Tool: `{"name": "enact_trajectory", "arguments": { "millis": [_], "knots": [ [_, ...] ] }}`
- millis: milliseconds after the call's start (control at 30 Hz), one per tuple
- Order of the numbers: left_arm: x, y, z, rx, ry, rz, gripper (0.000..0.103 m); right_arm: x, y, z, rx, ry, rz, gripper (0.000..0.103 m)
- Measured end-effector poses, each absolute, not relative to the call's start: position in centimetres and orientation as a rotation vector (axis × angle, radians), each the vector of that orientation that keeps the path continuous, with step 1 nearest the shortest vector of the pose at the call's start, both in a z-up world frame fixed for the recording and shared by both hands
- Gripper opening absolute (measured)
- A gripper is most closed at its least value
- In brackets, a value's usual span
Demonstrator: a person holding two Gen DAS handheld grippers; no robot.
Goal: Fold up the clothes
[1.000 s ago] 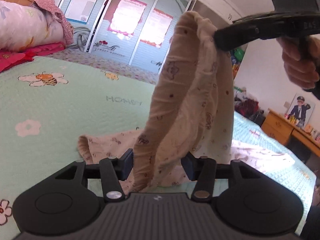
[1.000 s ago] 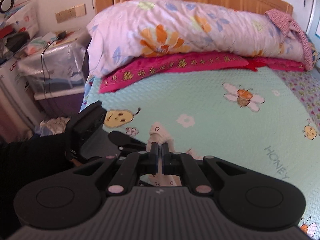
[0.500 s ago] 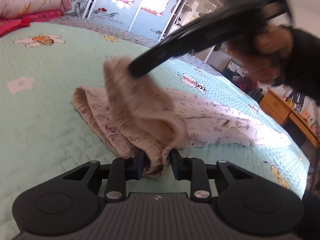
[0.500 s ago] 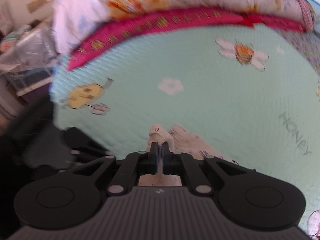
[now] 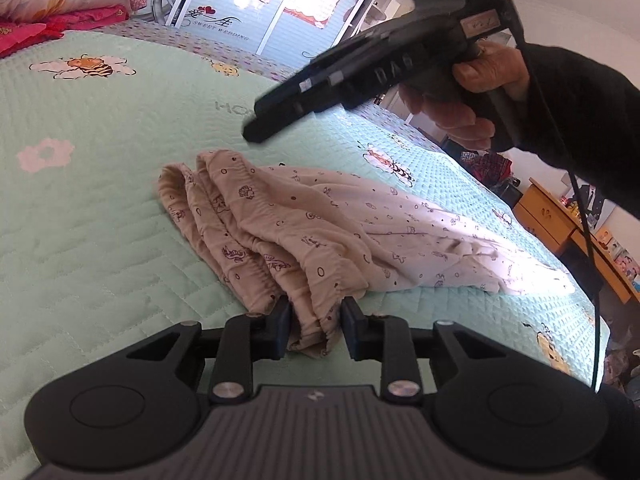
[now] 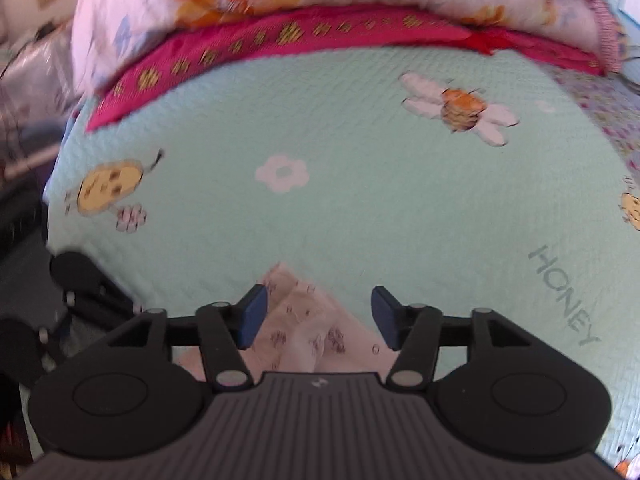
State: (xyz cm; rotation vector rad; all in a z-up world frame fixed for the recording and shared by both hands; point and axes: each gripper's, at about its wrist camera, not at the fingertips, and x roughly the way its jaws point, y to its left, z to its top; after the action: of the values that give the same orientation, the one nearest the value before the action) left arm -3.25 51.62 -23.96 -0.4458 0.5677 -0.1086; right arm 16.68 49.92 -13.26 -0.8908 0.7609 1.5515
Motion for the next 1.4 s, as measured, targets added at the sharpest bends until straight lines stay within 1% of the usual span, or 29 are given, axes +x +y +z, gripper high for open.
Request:
{"name": "enact_trajectory", "arguments": {
  "millis": [67,233,333,367,400,433,467,500,533,633,733,800,867,900,933,967,1000,1067,1100,1133,1167,1200,1333,1400],
  "knots": [
    [-3.3,51.6,-23.9,-0.440,0.568,-0.110,0.030,16.5,50.4,-14.2,-0.974,0.770,1.566,0.061],
    [-3.5,51.5,-23.7,-0.439,0.556,-0.124,0.029,16.2,52.3,-16.4,-1.129,0.701,1.611,0.061],
    [-3.3,51.3,-23.7,-0.431,0.565,-0.124,0.029,15.4,53.5,-18.3,-1.279,0.672,1.659,0.062],
    [-3.2,51.2,-23.7,-0.427,0.570,-0.123,0.029,15.5,53.8,-18.6,-1.290,0.682,1.670,0.063],
    [-3.1,51.2,-23.7,-0.425,0.572,-0.124,0.029,15.6,54.2,-19.0,-1.298,0.696,1.681,0.063],
    [-3.0,51.2,-23.7,-0.424,0.572,-0.125,0.029,15.9,54.7,-19.0,-1.291,0.725,1.689,0.059],
    [-2.9,51.2,-23.6,-0.424,0.569,-0.123,0.029,16.1,55.1,-18.9,-1.274,0.768,1.697,0.050],
    [-2.9,51.3,-23.6,-0.425,0.566,-0.120,0.029,16.2,55.4,-18.6,-1.253,0.813,1.712,0.016],
    [-2.8,51.3,-23.5,-0.425,0.564,-0.118,0.029,16.0,55.4,-18.3,-1.247,0.822,1.712,0.010],
    [-2.2,50.9,-23.0,-0.387,0.544,-0.061,0.030,15.9,54.8,-16.6,-1.246,0.725,1.692,0.010],
    [-1.5,50.8,-22.7,-0.337,0.538,0.033,0.031,18.1,55.0,-13.8,-1.096,0.662,1.629,0.010],
    [-1.3,50.9,-22.8,-0.314,0.546,0.080,0.031,19.1,55.1,-13.2,-1.028,0.661,1.605,0.010],
    [-1.0,51.0,-22.8,-0.291,0.554,0.126,0.031,19.3,55.2,-14.0,-1.024,0.671,1.561,0.014],
    [-1.2,51.3,-22.8,-0.299,0.554,0.140,0.033,19.3,55.2,-14.8,-1.033,0.677,1.532,0.018],
    [-1.5,51.6,-22.8,-0.311,0.554,0.153,0.036,19.2,55.2,-15.4,-1.041,0.683,1.498,0.020],
    [-1.8,51.8,-22.8,-0.320,0.555,0.155,0.036,18.9,55.3,-15.5,-1.043,0.688,1.452,0.021],
    [-2.0,51.9,-22.7,-0.322,0.554,0.153,0.037,19.2,54.9,-15.3,-1.017,0.687,1.409,0.021],
    [-2.4,52.3,-22.5,-0.328,0.550,0.146,0.037,20.1,52.7,-13.6,-0.887,0.678,1.365,0.026],
    [-2.6,52.6,-22.4,-0.337,0.545,0.143,0.037,20.7,51.1,-12.5,-0.807,0.673,1.347,0.036],
    [-2.7,52.6,-22.3,-0.343,0.542,0.144,0.037,21.1,49.2,-11.6,-0.739,0.670,1.325,0.043],
    [-2.9,52.6,-22.3,-0.348,0.539,0.144,0.037,21.4,47.4,-10.8,-0.676,0.667,1.306,0.056],
    [-2.9,52.5,-22.2,-0.345,0.541,0.147,0.037,21.5,45.7,-10.6,-0.635,0.669,1.303,0.060],
    [-2.7,51.6,-22.3,-0.306,0.552,0.163,0.037,21.1,43.5,-12.3,-0.570,0.722,1.289,0.059],
    [-2.7,51.2,-22.3,-0.287,0.557,0.171,0.037,20.7,44.9,-13.4,-0.557,0.743,1.278,0.059]
  ]
}}
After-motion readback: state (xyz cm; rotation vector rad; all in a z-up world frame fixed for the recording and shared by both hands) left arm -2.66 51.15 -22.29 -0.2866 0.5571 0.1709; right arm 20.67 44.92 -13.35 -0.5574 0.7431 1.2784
